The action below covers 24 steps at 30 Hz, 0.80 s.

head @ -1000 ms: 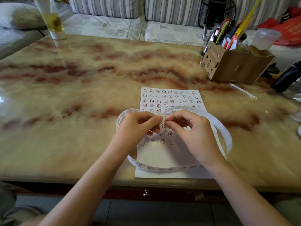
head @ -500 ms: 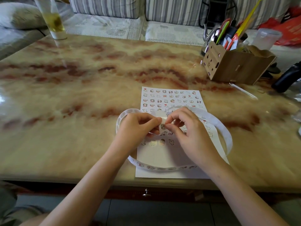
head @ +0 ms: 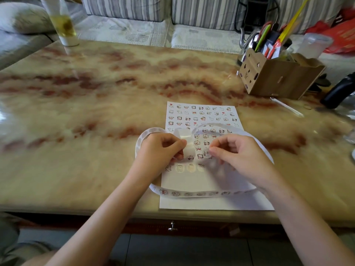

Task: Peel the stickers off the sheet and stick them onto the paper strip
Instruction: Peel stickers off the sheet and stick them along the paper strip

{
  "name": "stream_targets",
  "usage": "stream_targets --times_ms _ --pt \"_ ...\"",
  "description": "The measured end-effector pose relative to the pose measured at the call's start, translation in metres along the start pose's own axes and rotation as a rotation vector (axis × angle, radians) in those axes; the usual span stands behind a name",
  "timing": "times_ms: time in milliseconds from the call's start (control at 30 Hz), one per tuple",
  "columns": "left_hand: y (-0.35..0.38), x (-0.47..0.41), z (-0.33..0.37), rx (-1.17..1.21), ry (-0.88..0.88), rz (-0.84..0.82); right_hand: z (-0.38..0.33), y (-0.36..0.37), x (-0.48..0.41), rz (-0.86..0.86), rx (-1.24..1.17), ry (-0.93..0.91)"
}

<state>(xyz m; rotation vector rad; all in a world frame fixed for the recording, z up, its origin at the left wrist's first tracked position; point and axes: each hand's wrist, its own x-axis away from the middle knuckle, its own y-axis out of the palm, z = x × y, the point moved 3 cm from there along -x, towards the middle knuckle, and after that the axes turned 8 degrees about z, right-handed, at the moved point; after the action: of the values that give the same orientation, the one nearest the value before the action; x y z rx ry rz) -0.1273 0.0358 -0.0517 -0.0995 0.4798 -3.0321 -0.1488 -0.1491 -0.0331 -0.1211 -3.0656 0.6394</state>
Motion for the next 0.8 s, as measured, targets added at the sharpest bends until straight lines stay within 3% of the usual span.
stream_targets --times_ms 167,800 --pt "0.0 0.001 0.001 -0.033 0.005 0.016 0.015 -0.007 0.001 -0.033 0.12 0.194" --pt "0.001 -0.001 -0.002 -0.102 0.012 0.013 0.017 -0.007 0.005 0.013 0.175 0.225"
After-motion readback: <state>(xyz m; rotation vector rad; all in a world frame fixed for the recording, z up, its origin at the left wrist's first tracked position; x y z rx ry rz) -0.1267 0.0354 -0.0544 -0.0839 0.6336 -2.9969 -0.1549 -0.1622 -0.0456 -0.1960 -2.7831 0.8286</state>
